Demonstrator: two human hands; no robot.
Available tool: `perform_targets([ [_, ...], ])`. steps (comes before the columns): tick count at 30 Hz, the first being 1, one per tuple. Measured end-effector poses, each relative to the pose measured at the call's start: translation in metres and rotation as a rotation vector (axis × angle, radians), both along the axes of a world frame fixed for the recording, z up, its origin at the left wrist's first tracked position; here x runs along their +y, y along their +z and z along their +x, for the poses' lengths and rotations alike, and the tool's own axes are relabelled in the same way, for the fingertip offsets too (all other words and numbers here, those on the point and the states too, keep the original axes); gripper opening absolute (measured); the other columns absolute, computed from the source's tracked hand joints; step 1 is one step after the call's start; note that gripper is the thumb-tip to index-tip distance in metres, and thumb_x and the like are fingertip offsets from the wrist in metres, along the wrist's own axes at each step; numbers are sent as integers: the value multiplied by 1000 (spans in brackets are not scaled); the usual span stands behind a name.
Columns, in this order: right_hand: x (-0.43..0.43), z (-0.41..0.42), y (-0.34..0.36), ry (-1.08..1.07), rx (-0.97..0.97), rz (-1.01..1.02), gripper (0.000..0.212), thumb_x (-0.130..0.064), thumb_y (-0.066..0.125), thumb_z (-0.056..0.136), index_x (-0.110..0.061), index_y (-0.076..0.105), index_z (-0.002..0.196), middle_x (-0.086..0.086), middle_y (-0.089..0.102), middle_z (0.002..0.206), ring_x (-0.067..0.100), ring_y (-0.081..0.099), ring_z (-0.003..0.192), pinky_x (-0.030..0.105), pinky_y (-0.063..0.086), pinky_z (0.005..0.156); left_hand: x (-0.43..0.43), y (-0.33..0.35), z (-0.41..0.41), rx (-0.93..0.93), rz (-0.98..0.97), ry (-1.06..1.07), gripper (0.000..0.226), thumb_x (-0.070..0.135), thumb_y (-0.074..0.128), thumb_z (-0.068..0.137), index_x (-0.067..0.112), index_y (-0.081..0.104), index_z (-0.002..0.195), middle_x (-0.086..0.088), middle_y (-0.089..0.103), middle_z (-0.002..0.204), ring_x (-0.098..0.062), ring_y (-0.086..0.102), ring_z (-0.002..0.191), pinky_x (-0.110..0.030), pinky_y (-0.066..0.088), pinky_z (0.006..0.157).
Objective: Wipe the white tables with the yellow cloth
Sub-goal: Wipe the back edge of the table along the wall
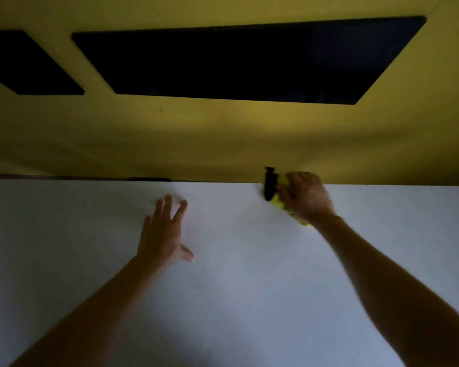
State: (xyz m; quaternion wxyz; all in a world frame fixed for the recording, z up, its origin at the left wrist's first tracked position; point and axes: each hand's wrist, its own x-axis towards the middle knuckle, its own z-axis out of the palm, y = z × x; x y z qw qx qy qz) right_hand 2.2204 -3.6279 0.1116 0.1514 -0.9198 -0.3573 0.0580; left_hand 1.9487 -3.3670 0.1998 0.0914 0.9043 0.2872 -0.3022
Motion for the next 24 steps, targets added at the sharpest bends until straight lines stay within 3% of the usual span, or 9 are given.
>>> perform_targets([
  [2, -38, 19, 6, -81, -52, -44, 46, -55, 46, 102, -12, 63, 101, 16, 66, 92, 44, 63, 90, 50, 49, 86, 0, -1, -1, -12, 9, -3, 153, 73, 92, 66, 30, -9, 173, -12, -13, 181, -36, -7, 168, -58, 21, 134],
  [5, 0, -5, 2, -166, -88, -59, 44, -48, 46, 102, -8, 63, 94, 20, 66, 90, 45, 64, 86, 52, 50, 86, 0, -2, -1, -23, 14, -6, 152, 72, 92, 67, 29, -9, 172, -12, -12, 181, -36, -6, 168, -58, 21, 134],
  [8, 113, -62, 3, 48, 16, -19, 43, -50, 46, 103, -12, 65, 98, 18, 70, 95, 42, 67, 91, 48, 48, 85, 0, -4, -2, -26, 12, 1, 153, 69, 93, 68, 29, -11, 172, -12, -15, 181, -36, -9, 168, -60, 20, 134],
  [10, 183, -95, 14, 180, 106, -68, 43, -51, 43, 108, -15, 65, 110, 14, 72, 111, 39, 67, 104, 46, 46, 92, 1, -7, -3, -27, 15, 2, 153, 69, 93, 67, 30, -12, 172, -11, -16, 181, -35, -10, 168, -61, 19, 134],
  [12, 212, -110, 19, 259, 146, -91, 43, -52, 41, 111, -16, 63, 118, 11, 71, 120, 37, 65, 112, 46, 45, 95, 0, -9, -5, -34, 21, 20, 153, 70, 93, 66, 31, -11, 171, -10, -15, 181, -34, -10, 168, -61, 18, 134],
  [15, 169, -83, 6, 253, 145, 5, 47, -58, 41, 108, -17, 63, 112, 12, 71, 113, 38, 65, 106, 46, 47, 90, 0, -8, -4, -31, 14, 8, 153, 69, 94, 66, 32, -9, 172, -9, -14, 181, -33, -9, 168, -58, 17, 134],
  [21, -32, 18, 9, -98, -44, -40, 59, -65, 36, 107, -13, 60, 95, 15, 63, 87, 44, 62, 87, 50, 48, 83, -1, -8, -6, -62, 21, -8, 150, 70, 91, 70, 31, -11, 172, -11, -15, 181, -36, -8, 168, -59, 19, 134],
  [24, 7, -14, 10, -219, -108, -113, 54, -61, 44, 103, -11, 64, 93, 18, 66, 90, 44, 64, 91, 51, 48, 90, -1, -8, -6, -62, 31, -11, 150, 71, 91, 69, 32, -10, 172, -12, -16, 181, -36, -8, 168, -59, 20, 134],
])
